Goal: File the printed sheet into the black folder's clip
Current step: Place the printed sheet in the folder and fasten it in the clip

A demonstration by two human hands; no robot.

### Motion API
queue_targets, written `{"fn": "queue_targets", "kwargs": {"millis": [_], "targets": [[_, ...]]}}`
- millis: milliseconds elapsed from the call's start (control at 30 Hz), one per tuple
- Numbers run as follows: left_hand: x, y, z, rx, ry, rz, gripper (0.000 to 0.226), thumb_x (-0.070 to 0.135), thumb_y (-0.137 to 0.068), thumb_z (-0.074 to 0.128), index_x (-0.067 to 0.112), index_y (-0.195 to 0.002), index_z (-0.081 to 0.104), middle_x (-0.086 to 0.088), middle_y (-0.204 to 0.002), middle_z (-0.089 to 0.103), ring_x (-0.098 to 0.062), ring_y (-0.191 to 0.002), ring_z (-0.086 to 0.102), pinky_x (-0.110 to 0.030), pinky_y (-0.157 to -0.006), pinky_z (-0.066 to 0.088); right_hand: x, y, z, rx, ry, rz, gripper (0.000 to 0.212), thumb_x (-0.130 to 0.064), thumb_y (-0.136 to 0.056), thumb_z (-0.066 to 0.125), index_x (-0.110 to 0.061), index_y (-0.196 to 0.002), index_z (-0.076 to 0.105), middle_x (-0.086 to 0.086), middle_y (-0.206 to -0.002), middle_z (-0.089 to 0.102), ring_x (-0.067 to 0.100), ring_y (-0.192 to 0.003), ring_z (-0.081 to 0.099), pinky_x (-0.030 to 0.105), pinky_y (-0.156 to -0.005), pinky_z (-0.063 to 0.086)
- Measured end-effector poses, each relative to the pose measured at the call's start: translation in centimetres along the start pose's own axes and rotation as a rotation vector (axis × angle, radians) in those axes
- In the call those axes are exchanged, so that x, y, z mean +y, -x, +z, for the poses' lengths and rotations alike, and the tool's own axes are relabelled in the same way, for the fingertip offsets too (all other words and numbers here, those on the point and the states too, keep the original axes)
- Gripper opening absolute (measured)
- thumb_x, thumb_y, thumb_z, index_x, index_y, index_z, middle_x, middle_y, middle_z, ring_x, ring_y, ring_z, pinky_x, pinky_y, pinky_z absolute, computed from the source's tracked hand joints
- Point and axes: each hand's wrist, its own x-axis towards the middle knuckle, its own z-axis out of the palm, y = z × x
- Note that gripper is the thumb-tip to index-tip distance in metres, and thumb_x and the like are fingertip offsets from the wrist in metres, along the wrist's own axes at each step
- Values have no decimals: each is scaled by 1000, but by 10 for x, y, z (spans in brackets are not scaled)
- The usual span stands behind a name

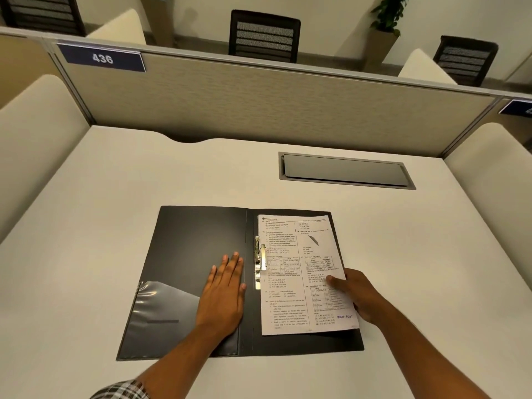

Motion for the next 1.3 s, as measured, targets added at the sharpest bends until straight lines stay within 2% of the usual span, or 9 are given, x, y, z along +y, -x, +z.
{"fn": "queue_targets", "kwargs": {"millis": [200, 333, 467, 667, 833, 967, 1033, 1133, 1300], "targets": [[1, 0, 0, 5, 16, -9, 67, 59, -96, 5, 27, -155, -5, 10, -162, -9, -13, -151, -11, -36, -121, -6, 0, 0, 9, 128, 91, -13, 31, -39, -91, 73, -23, -118, 68, -2, -104, 81, 25, -85, 80, 45, -78, 65], [1, 0, -1, 4, 13, -9, 67, 59, -96, 5, 27, -154, -7, 11, -162, -9, -13, -150, -11, -36, -121, -7, -5, 3, 19, 216, 158, -47, 33, -46, -88, 73, -30, -113, 58, -10, -107, 73, 15, -78, 77, 22, -55, 57], [2, 0, -3, -2, 13, -19, 68, 60, -95, 4, 27, -153, -9, 10, -162, -10, -12, -149, -14, -35, -121, -8, -7, 1, 21, 232, 261, -53, 49, -49, -90, 71, -27, -129, 50, -4, -118, 67, 18, -92, 72, 26, -64, 56], [1, -1, -5, -22, -15, -30, 68, 61, -94, 3, 29, -152, -13, 10, -162, -13, -12, -149, -16, -33, -119, -12, -9, -2, 20, 277, 468, -36, 54, -62, -87, 66, -27, -126, 52, -5, -119, 65, 18, -92, 67, 30, -73, 53], [4, -3, -14, 18, 27, -30, 67, 57, -97, 16, 25, -156, 11, 8, -164, 7, -14, -151, -2, -34, -120, -6, -2, -4, 9, 321, 598, -131, 56, -61, -88, 67, -22, -128, 64, -1, -127, 71, 21, -97, 71, 33, -80, 57], [14, -5, -26, 105, 96, -18, 62, 50, -99, 23, 21, -153, 30, 1, -162, 25, -18, -151, 11, -38, -122, 2, 2, -3, 0, 342, 597, -159, 53, -58, -89, 67, -23, -129, 64, 2, -132, 66, 24, -109, 67, 45, -97, 58], [21, -12, -33, 144, 139, -9, 56, 46, -101, 29, 20, -150, 35, 0, -160, 31, -17, -151, 13, -38, -121, 5, 6, 2, -1, 403, 576, -177, 53, -55, -90, 68, -24, -132, 62, 3, -138, 61, 26, -120, 62, 41, -99, 54], [32, -36, -40, 157, 170, 4, 48, 38, -102, 38, 20, -146, 39, -2, -156, 37, -21, -150, 20, -38, -121, 12, 18, 16, 4, 495, 604, -317, 43, -50, -89, 71, -30, -126, 62, -3, -134, 60, 19, -118, 59, 28, -89, 46], [68, -92, -52, 159, 136, 80, 40, 32, -100, 48, 20, -138, 43, -3, -142, 48, -25, -133, 43, -44, -109, 39, 57, 47, 25, 408, 868, -659, 33, -52, -85, 72, -34, -111, 62, -16, -124, 59, 6, -118, 48, 20, -98, 41]]}}
